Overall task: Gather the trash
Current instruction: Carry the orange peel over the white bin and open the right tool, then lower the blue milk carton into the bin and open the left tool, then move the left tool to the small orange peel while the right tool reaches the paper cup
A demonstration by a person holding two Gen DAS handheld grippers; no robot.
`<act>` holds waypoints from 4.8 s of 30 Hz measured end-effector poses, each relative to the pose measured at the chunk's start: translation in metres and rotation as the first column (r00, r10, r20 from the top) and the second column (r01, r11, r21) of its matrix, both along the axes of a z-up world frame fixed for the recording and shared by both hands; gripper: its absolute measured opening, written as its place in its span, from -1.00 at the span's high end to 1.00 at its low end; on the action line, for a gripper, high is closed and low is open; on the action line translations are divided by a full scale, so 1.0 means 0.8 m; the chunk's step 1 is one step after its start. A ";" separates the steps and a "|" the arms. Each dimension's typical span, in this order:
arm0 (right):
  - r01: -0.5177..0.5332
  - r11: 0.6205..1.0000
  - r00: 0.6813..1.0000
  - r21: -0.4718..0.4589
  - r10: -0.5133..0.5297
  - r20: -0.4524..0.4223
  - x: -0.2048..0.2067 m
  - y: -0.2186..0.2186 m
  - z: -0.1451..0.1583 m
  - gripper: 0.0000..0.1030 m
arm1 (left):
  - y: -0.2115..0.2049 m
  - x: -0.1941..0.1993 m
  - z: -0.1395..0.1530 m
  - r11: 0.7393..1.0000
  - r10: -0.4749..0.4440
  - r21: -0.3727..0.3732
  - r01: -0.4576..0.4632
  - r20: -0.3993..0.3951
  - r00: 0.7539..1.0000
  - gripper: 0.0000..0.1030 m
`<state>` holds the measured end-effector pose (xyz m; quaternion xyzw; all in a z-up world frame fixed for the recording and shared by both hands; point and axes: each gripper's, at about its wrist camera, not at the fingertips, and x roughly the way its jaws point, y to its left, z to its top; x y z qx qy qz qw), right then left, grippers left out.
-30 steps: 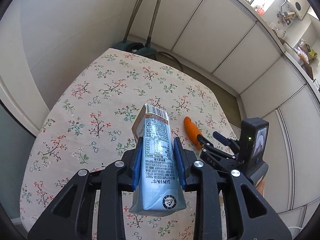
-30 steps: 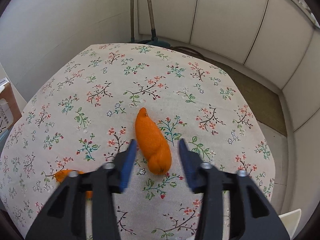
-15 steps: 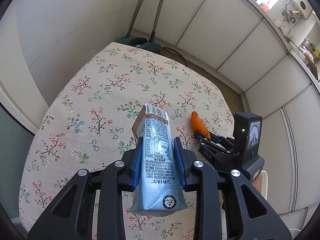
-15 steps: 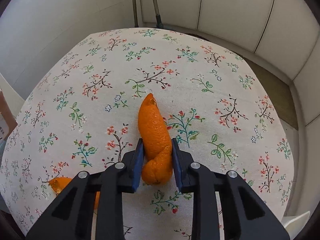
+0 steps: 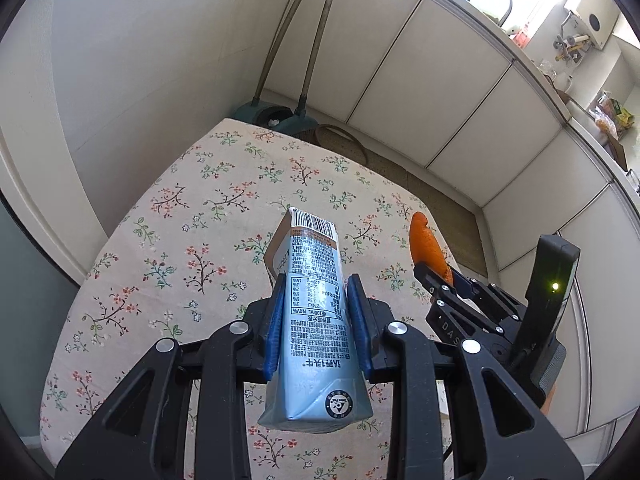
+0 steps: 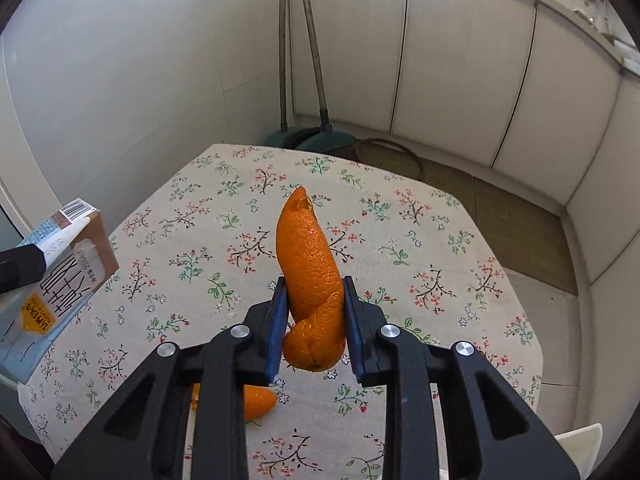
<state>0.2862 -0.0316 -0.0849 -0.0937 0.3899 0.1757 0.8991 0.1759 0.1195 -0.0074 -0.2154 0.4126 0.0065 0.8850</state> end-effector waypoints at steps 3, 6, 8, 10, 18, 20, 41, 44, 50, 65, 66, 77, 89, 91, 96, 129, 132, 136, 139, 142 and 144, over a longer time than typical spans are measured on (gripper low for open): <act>-0.002 1.000 0.999 -0.002 0.002 0.049 -0.016 0.001 0.023 0.49 | -0.005 -0.006 0.012 1.000 0.000 -0.002 0.000 0.039 0.999 0.45; -0.002 1.000 0.996 0.008 0.001 0.089 -0.033 0.000 0.044 0.49 | -0.009 -0.010 0.021 1.000 -0.001 -0.007 0.002 0.074 0.997 0.45; 0.004 1.000 0.994 0.016 -0.006 0.113 -0.046 -0.003 0.057 0.49 | -0.015 -0.015 0.029 1.000 -0.007 -0.012 0.008 0.103 0.995 0.45; 0.019 0.999 0.992 0.033 -0.023 0.127 -0.059 -0.010 0.068 0.49 | -0.023 -0.019 0.036 1.000 -0.016 -0.013 0.018 0.132 0.991 0.45; 0.133 0.988 0.975 0.081 -0.145 0.168 -0.107 -0.062 0.092 0.49 | -0.065 -0.036 0.056 0.995 -0.098 0.024 0.095 0.224 0.970 0.45; 0.165 0.983 0.970 0.083 -0.177 0.169 -0.120 -0.080 0.093 0.49 | -0.079 -0.039 0.058 0.992 -0.124 0.035 0.119 0.236 0.964 0.45; 0.491 0.863 0.844 0.119 -0.505 0.178 -0.191 -0.282 0.093 0.48 | -0.233 -0.048 0.039 0.932 -0.362 0.095 0.349 0.242 0.900 0.45; 0.547 0.827 0.813 0.129 -0.562 0.154 -0.196 -0.317 0.089 0.48 | -0.252 -0.048 0.033 0.922 -0.387 0.107 0.372 0.232 0.892 0.45; 0.627 0.772 0.759 0.106 -0.636 0.142 -0.206 -0.363 0.080 0.42 | -0.287 -0.050 0.022 0.899 -0.438 0.126 0.420 0.213 0.874 0.45; 0.764 0.632 0.618 0.127 -0.774 0.139 -0.258 -0.459 0.072 -0.52 | -0.384 -0.065 0.005 0.832 -0.555 0.152 0.534 0.195 0.809 0.45; 0.772 0.623 0.608 0.126 -0.782 0.137 -0.260 -0.464 0.071 -0.54 | -0.392 -0.064 0.003 0.829 -0.559 0.142 0.541 0.193 0.807 0.45; 0.846 0.518 0.509 0.125 -0.855 0.104 -0.292 -0.522 0.061 -0.64 | -0.485 -0.046 -0.021 0.765 -0.642 0.046 0.642 0.130 0.755 0.45; 0.880 0.458 0.451 0.126 -0.889 0.081 -0.308 -0.554 0.056 -0.74 | -0.546 -0.017 -0.037 0.740 -0.668 -0.032 0.672 0.079 0.740 0.26; 0.881 0.456 0.449 0.129 -0.890 0.081 -0.307 -0.555 0.057 -0.75 | -0.545 -0.014 -0.039 0.744 -0.664 -0.045 0.667 0.067 0.745 0.16; 0.873 0.469 0.462 0.135 -0.883 0.079 -0.300 -0.550 0.058 -0.78 | -0.533 -0.019 -0.042 0.757 -0.653 0.005 0.654 0.054 0.755 -0.08; 0.527 0.850 0.850 -0.024 -0.526 0.021 -0.167 -0.262 0.031 -0.87 | -0.192 0.023 -0.106 0.915 -0.277 0.241 0.324 -0.210 0.938 -0.80; 0.502 0.865 0.865 -0.032 -0.502 -0.013 -0.158 -0.243 0.022 -0.87 | -0.168 0.040 -0.130 0.910 -0.281 0.233 0.344 -0.264 0.923 -0.80; 0.474 0.880 0.877 -0.030 -0.475 -0.071 -0.147 -0.224 0.009 -0.87 | -0.145 0.063 -0.154 0.899 -0.288 0.239 0.366 -0.306 0.907 -0.80; 0.456 0.890 0.883 -0.016 -0.455 -0.118 -0.139 -0.214 -0.001 -0.87 | -0.138 0.072 -0.166 0.890 -0.308 0.236 0.390 -0.318 0.897 -0.78; 0.442 0.897 0.885 -0.025 -0.441 -0.149 -0.135 -0.204 -0.011 -0.87 | -0.142 0.076 -0.180 0.874 -0.344 0.222 0.432 -0.344 0.874 -0.65; 0.434 0.900 0.885 -0.026 -0.432 -0.175 -0.131 -0.199 -0.018 -0.87 | -0.148 0.076 -0.188 0.858 -0.358 0.234 0.458 -0.367 0.859 -0.37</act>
